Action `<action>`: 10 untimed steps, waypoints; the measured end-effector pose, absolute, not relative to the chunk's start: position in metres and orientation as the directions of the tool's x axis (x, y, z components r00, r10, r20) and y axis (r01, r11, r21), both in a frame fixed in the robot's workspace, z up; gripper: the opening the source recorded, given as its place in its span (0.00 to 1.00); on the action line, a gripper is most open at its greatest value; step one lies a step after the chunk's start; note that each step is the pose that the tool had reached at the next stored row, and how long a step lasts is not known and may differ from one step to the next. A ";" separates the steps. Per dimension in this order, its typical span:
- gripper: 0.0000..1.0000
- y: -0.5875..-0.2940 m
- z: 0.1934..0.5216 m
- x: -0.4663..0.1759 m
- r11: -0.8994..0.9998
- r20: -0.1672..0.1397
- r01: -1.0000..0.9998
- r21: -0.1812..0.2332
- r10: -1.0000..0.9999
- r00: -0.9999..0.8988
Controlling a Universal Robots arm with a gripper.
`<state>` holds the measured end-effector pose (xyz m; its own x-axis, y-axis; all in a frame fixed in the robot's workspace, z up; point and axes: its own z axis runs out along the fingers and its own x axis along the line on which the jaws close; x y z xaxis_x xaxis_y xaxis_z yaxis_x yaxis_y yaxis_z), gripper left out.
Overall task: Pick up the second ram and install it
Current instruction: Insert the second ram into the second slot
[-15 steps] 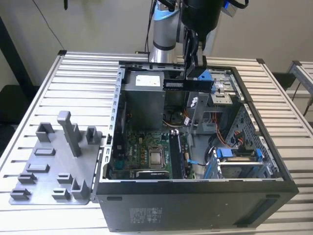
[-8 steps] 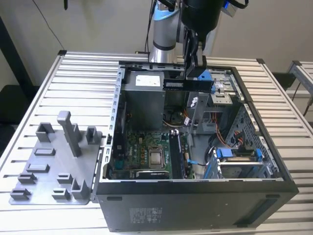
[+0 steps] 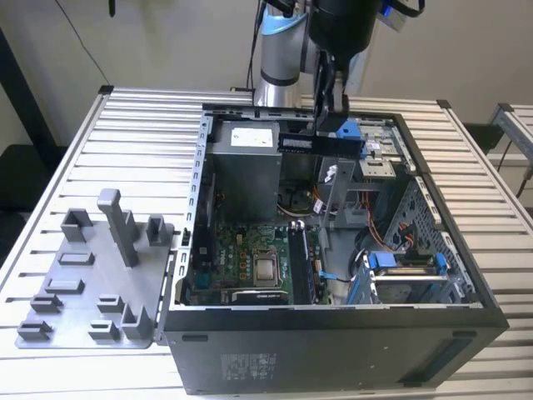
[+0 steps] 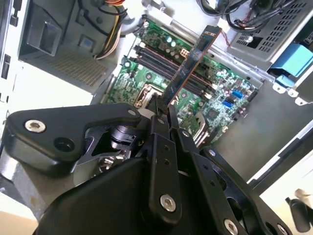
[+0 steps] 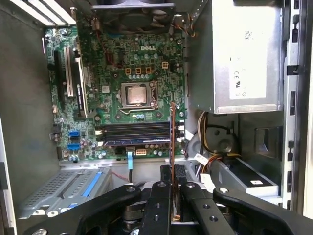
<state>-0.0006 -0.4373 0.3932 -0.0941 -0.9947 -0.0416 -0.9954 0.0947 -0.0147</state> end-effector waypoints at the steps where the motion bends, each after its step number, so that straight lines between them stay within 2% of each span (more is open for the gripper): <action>1: 0.14 -0.437 0.393 -0.001 0.106 -0.041 -0.994 -0.015 -0.994 -0.106; 10: 0.14 -0.437 0.393 -0.001 0.214 -0.035 -0.977 -0.016 -0.976 -0.213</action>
<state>-0.0006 -0.4373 0.3932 -0.2130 -0.9764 -0.0349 -0.9768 0.2136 -0.0158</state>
